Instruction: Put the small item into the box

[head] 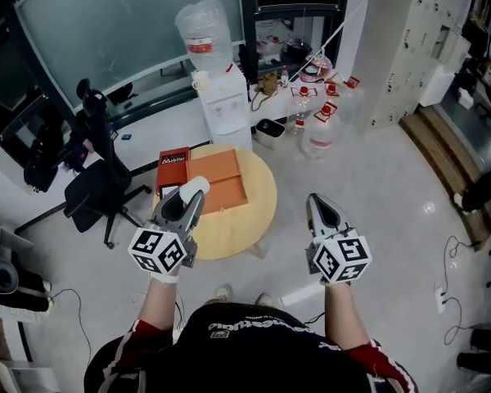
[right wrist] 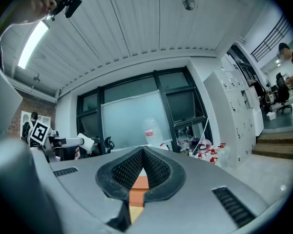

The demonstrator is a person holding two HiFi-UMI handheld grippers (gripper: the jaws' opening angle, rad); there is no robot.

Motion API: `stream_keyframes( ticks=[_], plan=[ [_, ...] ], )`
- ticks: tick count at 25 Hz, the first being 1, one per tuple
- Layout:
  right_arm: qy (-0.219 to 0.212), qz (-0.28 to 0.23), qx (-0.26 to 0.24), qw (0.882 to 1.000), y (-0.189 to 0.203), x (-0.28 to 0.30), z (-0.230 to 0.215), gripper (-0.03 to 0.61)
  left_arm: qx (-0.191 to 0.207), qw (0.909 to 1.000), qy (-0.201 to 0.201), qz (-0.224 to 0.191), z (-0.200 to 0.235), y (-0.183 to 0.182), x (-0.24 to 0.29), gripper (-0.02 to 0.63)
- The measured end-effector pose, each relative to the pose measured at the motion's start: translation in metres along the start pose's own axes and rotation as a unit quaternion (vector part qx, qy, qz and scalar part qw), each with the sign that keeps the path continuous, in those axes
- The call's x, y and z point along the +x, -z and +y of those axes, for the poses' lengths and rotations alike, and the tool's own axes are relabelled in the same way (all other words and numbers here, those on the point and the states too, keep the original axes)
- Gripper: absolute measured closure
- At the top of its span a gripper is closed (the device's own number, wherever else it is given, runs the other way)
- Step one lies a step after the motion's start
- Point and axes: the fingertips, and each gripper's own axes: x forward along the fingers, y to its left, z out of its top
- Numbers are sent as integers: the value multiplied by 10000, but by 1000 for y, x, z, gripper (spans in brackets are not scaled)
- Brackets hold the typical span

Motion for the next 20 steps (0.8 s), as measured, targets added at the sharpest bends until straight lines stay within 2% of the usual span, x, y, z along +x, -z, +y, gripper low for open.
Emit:
stream_keyframes(
  ticks=[8, 20],
  plan=[
    [83, 57, -71, 9999, 1, 10, 12, 551, 25, 10000, 78, 49, 17, 7, 7, 440],
    [328, 128, -192, 9992, 3, 39, 29, 551, -43, 9989, 464, 62, 50, 7, 32, 440]
  ],
)
